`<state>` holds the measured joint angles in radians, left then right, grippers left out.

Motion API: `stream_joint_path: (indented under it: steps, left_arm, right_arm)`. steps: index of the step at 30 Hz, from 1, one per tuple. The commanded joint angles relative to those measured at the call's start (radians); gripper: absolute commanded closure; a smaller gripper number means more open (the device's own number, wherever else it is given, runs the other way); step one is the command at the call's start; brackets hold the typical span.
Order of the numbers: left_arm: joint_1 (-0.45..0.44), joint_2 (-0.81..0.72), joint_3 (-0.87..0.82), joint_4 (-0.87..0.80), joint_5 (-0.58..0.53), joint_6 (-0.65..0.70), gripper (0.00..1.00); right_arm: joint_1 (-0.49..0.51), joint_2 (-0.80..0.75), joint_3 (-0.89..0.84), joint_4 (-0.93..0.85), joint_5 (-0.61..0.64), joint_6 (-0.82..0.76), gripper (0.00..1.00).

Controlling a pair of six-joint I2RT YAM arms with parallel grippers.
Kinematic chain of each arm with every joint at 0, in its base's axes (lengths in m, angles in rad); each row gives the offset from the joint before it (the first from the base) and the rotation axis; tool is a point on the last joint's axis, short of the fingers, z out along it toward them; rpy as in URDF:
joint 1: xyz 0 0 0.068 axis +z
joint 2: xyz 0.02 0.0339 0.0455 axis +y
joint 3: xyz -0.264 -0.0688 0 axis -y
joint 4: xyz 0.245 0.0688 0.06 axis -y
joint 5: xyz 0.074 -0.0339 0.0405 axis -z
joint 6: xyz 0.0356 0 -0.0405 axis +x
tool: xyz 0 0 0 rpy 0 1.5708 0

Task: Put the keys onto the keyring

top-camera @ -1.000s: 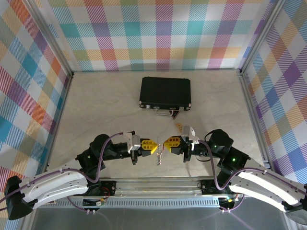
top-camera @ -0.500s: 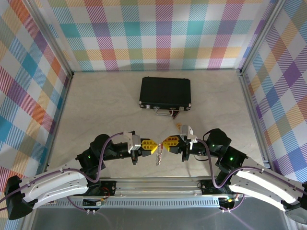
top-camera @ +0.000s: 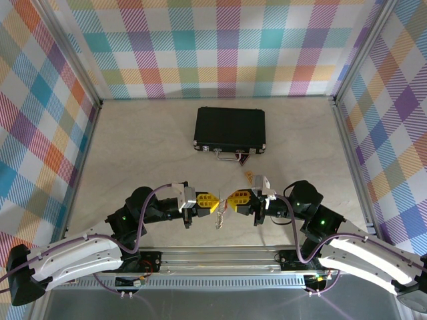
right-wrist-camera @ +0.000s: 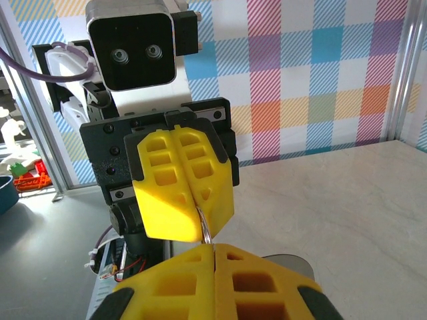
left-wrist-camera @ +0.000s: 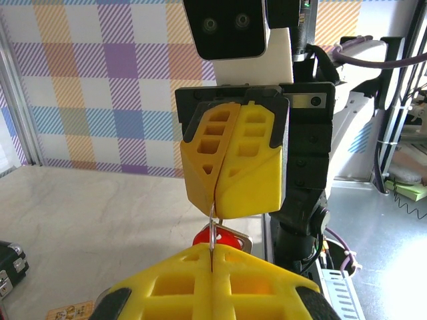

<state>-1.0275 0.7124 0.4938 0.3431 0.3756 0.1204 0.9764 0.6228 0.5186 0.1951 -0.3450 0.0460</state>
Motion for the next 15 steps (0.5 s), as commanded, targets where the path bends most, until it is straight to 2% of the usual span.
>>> stream_joint_path:
  steps: [1,15]
  left_arm:
    - [-0.006,-0.001,-0.001,0.04,0.003,0.006,1.0]
    - [-0.006,0.0,-0.006,0.044,-0.004,0.009,1.0]
  right_arm:
    - [0.003,-0.003,-0.014,0.054,-0.011,0.013,1.0]
    - [0.003,0.008,-0.017,0.07,-0.019,0.017,1.0]
